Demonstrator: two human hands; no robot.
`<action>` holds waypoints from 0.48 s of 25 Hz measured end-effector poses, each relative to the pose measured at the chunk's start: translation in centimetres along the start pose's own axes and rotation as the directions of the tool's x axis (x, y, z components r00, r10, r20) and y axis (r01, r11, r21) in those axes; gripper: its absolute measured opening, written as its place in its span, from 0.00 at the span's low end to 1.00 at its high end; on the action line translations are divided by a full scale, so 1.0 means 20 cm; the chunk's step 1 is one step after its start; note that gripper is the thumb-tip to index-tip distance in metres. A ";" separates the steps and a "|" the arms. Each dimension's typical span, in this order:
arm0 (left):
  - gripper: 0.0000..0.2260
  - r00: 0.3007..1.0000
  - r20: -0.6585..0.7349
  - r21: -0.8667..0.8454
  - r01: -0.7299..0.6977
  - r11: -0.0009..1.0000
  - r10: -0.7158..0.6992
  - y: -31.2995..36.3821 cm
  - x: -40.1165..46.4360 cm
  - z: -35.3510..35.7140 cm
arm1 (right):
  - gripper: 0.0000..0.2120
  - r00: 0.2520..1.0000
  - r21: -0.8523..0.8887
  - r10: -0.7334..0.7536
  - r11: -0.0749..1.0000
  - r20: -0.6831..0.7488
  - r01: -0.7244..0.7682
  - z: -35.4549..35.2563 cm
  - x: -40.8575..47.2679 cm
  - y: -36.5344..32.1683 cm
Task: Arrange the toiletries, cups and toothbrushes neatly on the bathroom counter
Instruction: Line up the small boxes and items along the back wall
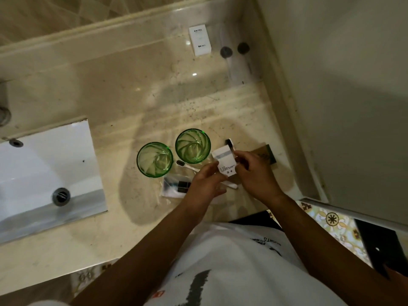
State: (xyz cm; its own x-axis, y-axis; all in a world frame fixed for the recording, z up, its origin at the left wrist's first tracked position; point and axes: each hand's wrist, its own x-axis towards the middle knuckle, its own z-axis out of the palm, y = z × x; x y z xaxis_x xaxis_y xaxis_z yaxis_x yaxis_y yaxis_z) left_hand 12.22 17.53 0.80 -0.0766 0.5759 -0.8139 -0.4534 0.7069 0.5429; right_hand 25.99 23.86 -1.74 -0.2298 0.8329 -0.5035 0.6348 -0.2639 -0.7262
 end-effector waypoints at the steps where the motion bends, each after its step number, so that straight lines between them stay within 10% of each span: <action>1: 0.15 1.000 0.012 0.012 -0.016 1.000 0.016 0.00 -0.01 0.01 | 0.18 1.000 0.015 0.012 1.000 -0.010 -0.012 -0.02 -0.01 -0.01; 12: 0.11 0.988 0.077 -0.059 -0.131 0.990 0.136 0.11 -0.11 0.09 | 0.10 0.998 0.397 0.000 0.918 0.064 -0.025 -0.19 -0.11 -0.26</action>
State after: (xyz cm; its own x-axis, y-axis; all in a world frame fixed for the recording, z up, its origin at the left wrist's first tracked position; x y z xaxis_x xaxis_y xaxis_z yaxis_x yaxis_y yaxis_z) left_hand 12.99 18.58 4.13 -0.0684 0.6965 -0.7143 -0.4906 0.6000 0.6320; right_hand 26.06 25.26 4.91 -0.2764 0.8004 -0.5320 0.2958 -0.4558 -0.8395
